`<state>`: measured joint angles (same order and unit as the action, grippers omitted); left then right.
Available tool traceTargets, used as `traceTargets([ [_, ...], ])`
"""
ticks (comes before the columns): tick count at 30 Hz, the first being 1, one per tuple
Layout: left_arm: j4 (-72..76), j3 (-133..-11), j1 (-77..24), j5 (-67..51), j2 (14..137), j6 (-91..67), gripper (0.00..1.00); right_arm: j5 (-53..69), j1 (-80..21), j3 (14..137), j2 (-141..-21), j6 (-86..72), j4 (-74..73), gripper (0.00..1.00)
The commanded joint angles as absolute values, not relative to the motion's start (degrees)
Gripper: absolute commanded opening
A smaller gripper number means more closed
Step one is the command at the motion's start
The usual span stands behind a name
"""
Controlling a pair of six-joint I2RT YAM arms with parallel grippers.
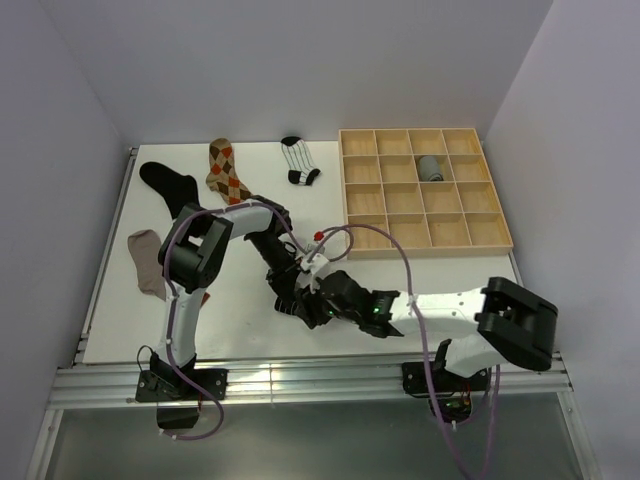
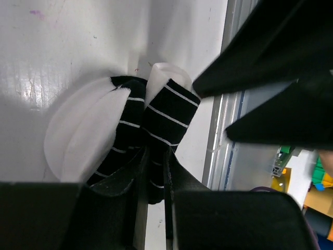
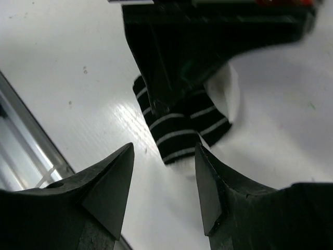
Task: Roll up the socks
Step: Roll the sock at the center of the board.
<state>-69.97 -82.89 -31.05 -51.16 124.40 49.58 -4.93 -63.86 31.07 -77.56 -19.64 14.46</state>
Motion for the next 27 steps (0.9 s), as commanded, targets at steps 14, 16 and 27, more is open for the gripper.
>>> traceTargets([
  [14,-67.7,-85.9,-30.6,-47.3,127.3,48.6,0.00,-10.7,-66.9,39.3,-89.8,-13.3,15.2,0.45],
  [16,-67.5,-86.2,-30.5,-47.5,127.6,48.3,0.01,-10.5,-66.9,39.1,-90.3,-13.7,15.4,0.40],
  [27,-62.5,-83.9,-29.4,-49.8,122.1,45.4,0.21,-6.4,-64.8,39.7,-95.6,-18.2,13.7,0.26],
])
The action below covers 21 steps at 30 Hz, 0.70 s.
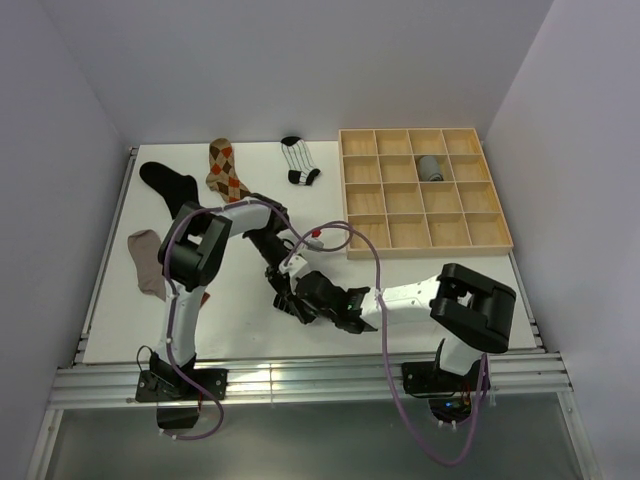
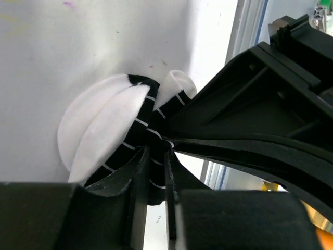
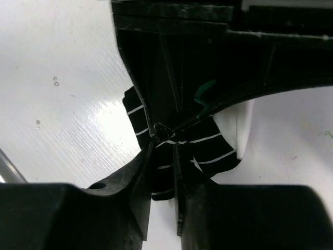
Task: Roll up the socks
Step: Roll the sock at the center of the board.
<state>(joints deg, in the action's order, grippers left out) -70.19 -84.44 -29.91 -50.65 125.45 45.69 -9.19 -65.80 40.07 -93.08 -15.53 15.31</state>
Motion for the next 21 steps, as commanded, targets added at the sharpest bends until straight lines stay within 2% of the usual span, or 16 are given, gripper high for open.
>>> traceTargets([
  [1,-60.8,-83.6,-29.1,-50.4,120.7,44.7,0.23,-4.6,-63.1,39.1,-95.5,-18.6,14.1,0.24],
  [8,-50.6,-79.2,-27.2,-51.5,113.6,38.9,0.32,11.4,-54.1,37.3,-94.0,-21.1,15.0,0.19],
  [13,-41.1,-74.0,-25.0,-50.4,106.5,32.4,0.32,23.2,-48.3,38.5,-96.1,-22.3,14.2,0.18],
  [21,-21.1,-57.9,-23.7,-36.5,89.8,31.0,0.33,36.6,-38.9,48.1,-104.1,-23.0,3.9,0.18],
])
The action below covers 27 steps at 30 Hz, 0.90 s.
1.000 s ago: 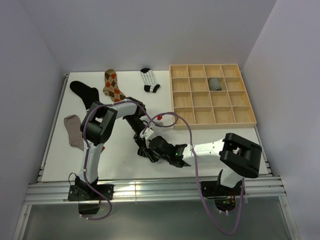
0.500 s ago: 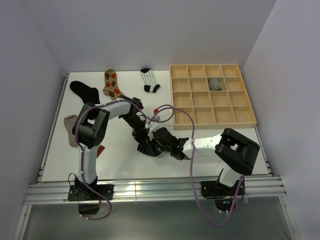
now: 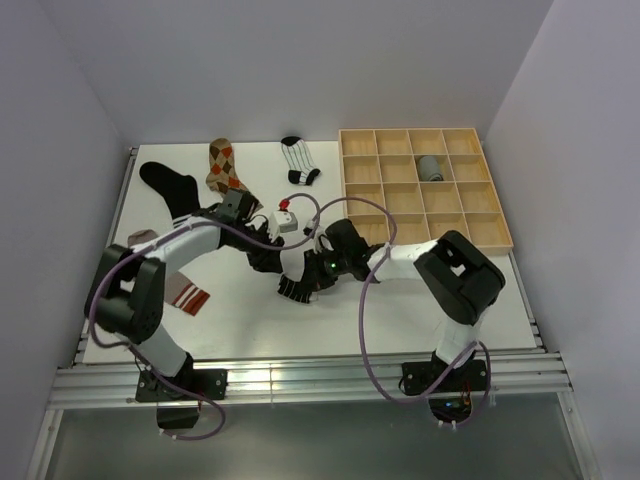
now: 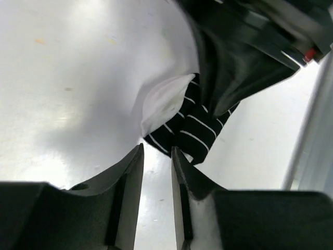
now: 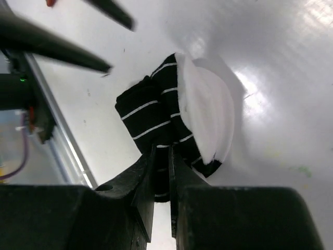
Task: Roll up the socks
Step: Roll the sock at the center of the board.
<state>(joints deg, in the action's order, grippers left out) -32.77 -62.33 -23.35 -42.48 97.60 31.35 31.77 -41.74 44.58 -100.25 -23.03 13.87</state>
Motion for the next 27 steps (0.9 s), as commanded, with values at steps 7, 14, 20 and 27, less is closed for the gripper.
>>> traceTargets([
  [7,-12.9,-47.6,-24.8,-31.5,79.7,36.6,0.40,42.9,-35.6,57.2,-110.6,-21.3,-6.4,0.18],
  [14,-10.4,-39.0,-34.7,-24.3,75.1,45.8,0.45,44.6,-34.1,63.5,-114.6,-19.6,-14.2,0.20],
  [20,-6.9,-34.2,-40.2,-23.0,73.1,49.1,0.48,44.5,-33.7,64.7,-116.0,-19.0,-15.7,0.20],
  [27,-1.6,-34.2,-44.3,-18.5,77.2,49.0,0.45,44.3,-33.7,65.2,-116.6,-18.8,-16.1,0.21],
])
